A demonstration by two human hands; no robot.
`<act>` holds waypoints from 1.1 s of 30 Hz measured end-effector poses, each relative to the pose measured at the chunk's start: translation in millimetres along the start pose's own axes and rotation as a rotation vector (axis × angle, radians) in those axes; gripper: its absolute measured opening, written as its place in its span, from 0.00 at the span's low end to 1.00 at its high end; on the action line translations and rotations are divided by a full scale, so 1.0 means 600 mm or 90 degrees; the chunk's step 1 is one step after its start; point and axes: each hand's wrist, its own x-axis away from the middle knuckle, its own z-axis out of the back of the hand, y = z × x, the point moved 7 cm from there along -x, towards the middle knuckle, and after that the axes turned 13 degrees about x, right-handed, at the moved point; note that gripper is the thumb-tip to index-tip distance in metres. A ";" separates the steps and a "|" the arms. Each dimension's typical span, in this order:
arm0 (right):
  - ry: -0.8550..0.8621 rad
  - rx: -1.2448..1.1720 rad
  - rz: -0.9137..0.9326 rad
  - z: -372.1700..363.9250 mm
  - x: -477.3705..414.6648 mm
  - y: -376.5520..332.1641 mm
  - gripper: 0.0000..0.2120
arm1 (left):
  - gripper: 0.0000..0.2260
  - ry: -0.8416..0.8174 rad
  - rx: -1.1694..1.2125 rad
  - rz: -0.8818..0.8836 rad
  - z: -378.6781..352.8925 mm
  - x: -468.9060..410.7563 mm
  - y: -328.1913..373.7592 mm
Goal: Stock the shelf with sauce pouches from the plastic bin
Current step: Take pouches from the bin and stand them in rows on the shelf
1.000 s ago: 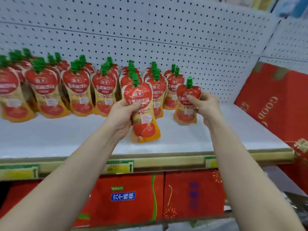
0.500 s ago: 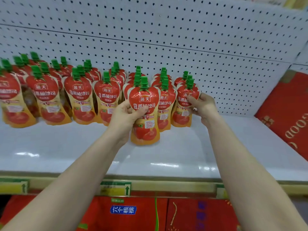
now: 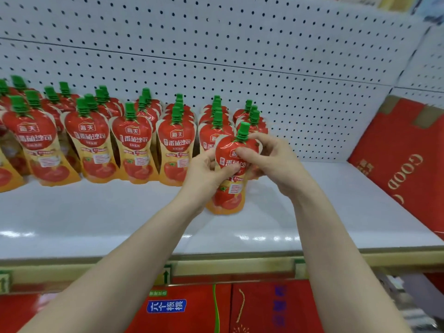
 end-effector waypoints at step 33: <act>0.231 0.252 -0.169 0.011 -0.056 0.185 0.28 | 0.35 0.061 -0.851 -0.368 0.022 -0.092 0.072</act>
